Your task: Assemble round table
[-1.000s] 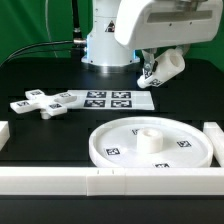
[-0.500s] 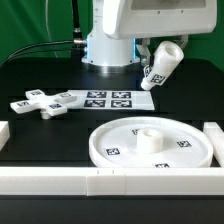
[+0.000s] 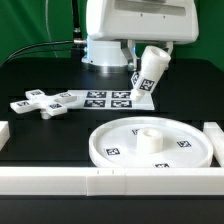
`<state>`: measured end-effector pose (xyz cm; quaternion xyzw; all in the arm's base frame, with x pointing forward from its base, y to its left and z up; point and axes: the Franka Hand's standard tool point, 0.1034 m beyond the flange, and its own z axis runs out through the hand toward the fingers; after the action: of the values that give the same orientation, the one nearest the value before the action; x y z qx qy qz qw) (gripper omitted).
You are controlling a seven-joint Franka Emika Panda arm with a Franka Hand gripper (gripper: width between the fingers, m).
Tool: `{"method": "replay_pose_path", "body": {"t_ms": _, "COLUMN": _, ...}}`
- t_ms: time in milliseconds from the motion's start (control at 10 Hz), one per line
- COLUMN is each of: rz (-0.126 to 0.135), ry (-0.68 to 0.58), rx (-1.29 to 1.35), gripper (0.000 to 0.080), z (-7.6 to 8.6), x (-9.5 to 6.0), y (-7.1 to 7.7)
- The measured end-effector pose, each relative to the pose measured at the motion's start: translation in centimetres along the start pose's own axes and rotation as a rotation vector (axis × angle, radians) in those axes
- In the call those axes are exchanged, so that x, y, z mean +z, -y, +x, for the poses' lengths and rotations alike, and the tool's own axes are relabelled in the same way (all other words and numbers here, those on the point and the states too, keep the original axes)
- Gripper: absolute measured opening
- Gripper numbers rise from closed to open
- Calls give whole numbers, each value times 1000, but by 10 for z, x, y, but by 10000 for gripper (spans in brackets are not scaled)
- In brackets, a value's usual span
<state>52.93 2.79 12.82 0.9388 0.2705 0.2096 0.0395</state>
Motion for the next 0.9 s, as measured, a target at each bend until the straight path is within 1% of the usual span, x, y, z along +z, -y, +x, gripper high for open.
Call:
{"method": "replay_pose_path", "body": {"t_ms": 100, "rz": -44, "ry": -56, "rx": 5, "gripper": 407, "z": -4, "x": 1, "y": -9}}
{"method": "replay_pose_path", "body": {"t_ms": 200, "rz": -71, "ry": -92, "rx": 5, "gripper": 407, "z": -13, "x": 3, "y": -16}}
{"method": "replay_pose_path", "body": {"t_ms": 300, "rz": -50, "ry": -71, "rx": 11, "gripper": 407, "z": -14, "x": 6, "y": -11}}
{"method": "replay_pose_path", "body": {"t_ms": 400, "rz": -43, "ry": -73, "rx": 14, "gripper": 407, "z": -10, "x": 9, "y": -8}}
{"method": "replay_pose_path", "body": {"t_ms": 500, "rz": -32, "ry": -66, "rx": 17, "gripper": 407, "z": -6, "x": 17, "y": -11}}
{"method": "replay_pose_path", "body": {"t_ms": 600, "rz": -34, "ry": -98, "rx": 8, "gripper": 407, "z": 7, "x": 26, "y": -18}}
{"method": "replay_pose_path", "body": {"t_ms": 700, "rz": -30, "ry": -98, "rx": 12, "gripper": 407, "z": 7, "x": 29, "y": -18}}
{"method": "replay_pose_path", "body": {"t_ms": 900, "rz": -29, "ry": -97, "rx": 11, "gripper": 407, "z": 6, "x": 29, "y": -17}}
